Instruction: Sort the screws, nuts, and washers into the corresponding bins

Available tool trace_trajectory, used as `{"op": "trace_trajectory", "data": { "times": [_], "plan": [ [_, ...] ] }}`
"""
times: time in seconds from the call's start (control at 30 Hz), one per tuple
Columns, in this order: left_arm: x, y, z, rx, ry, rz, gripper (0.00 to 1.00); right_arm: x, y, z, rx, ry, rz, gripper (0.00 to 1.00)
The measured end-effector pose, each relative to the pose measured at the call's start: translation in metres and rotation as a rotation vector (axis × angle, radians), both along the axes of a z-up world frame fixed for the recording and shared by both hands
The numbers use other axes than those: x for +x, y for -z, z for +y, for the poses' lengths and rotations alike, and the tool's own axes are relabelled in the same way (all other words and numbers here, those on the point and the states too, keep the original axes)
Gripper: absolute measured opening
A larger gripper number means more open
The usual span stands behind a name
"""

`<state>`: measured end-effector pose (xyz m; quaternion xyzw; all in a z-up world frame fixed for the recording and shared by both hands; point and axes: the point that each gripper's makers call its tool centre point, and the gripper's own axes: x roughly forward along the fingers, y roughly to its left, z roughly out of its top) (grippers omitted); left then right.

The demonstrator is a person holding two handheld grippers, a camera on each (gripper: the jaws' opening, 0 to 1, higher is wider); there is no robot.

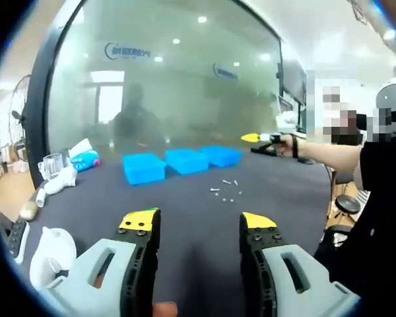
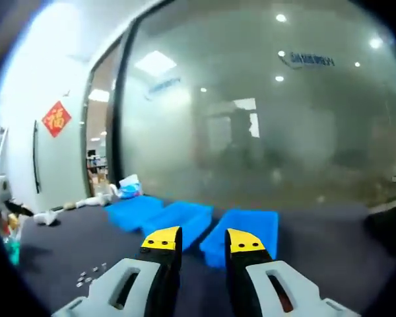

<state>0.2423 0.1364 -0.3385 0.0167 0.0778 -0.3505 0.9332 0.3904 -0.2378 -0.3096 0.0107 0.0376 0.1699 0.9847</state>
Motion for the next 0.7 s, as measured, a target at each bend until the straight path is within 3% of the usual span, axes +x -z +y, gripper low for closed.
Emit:
{"op": "trace_trajectory", "data": {
  "times": [0.33, 0.47, 0.7],
  "plan": [
    [-0.002, -0.002, -0.008, -0.009, 0.017, -0.003, 0.47, -0.088, 0.019, 0.013, 0.005, -0.055, -0.019, 0.24],
    [-0.002, -0.003, -0.013, -0.014, 0.025, -0.001, 0.47, -0.112, 0.029, 0.014, 0.027, -0.063, -0.005, 0.24],
    [-0.005, -0.006, -0.024, -0.018, 0.049, -0.009, 0.47, -0.144, 0.045, 0.004, -0.035, -0.065, -0.006, 0.24]
  ]
}}
